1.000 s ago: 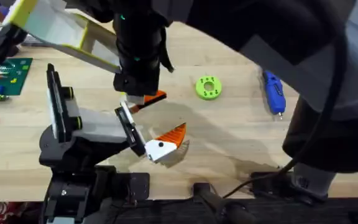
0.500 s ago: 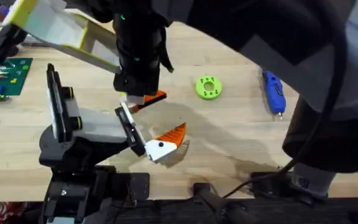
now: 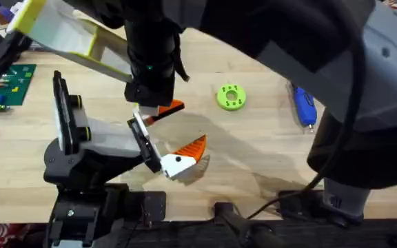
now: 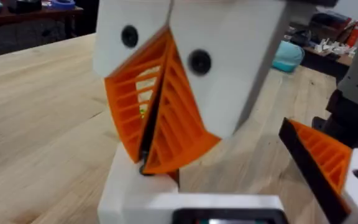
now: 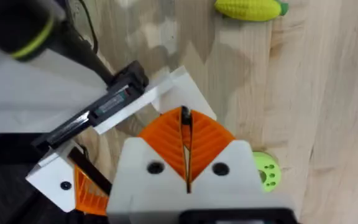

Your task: Pick up the gripper from the table and insert it into the empty holder that is missing its gripper. Then pick up a screw, insert it into the mounting hole, and use the screwdriver to tighten it. Finally, clean up the table by picking up the vegetable and placing it into the bucket.

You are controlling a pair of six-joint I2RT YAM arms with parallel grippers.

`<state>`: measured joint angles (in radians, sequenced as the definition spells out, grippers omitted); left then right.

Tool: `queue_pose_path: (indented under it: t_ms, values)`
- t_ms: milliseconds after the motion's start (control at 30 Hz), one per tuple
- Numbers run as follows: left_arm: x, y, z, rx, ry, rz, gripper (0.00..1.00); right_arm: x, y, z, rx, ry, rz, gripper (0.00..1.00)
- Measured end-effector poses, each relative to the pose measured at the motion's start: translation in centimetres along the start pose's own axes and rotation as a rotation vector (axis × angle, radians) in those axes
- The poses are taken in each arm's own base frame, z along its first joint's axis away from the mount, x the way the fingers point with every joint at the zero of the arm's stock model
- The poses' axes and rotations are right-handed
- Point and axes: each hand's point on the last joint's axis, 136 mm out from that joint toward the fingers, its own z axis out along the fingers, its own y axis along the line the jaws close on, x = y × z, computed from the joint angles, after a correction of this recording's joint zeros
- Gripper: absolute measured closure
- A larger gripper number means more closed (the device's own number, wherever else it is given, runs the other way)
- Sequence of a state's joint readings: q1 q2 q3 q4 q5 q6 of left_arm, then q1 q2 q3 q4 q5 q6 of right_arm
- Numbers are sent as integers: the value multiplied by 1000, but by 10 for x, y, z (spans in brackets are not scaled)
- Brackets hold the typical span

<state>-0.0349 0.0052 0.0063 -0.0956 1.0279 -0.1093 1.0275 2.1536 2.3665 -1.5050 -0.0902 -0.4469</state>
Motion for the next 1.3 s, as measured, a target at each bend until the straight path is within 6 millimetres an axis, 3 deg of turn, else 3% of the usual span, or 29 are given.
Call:
queue_pose_path:
  t_ms: [1200, 1267, 1300]
  values:
    - [0, 0, 0, 0, 0, -1, 14, 0, 0, 0, 1, -1, -8, 992]
    - [0, 0, 0, 0, 0, 0, 14, 0, -1, 0, 3, 0, -5, 867]
    - [0, 0, 0, 0, 0, 0, 14, 0, -1, 0, 3, 0, -8, 711]
